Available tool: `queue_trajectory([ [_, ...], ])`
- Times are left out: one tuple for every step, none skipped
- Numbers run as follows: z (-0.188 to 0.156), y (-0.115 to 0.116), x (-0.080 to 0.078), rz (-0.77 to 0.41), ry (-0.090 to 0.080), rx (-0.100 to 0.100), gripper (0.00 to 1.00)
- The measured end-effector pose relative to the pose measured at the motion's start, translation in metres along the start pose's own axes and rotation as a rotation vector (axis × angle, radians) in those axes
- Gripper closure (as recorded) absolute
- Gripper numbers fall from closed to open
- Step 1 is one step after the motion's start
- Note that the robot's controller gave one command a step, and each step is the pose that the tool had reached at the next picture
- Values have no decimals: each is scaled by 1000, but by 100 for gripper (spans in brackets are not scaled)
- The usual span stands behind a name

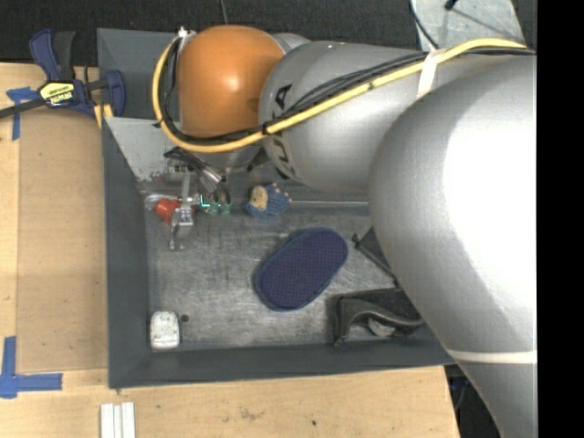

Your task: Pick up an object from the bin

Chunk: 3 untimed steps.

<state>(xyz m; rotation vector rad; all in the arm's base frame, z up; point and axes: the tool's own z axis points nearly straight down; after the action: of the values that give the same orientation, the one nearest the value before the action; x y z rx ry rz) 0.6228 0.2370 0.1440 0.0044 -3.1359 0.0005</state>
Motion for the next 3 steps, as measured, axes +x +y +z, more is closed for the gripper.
queue_trajectory([
  [49,-36,3,-94,-4,2,0],
  [46,-34,2,-94,-8,-1,100],
  [46,-34,2,-93,-8,-1,0],
])
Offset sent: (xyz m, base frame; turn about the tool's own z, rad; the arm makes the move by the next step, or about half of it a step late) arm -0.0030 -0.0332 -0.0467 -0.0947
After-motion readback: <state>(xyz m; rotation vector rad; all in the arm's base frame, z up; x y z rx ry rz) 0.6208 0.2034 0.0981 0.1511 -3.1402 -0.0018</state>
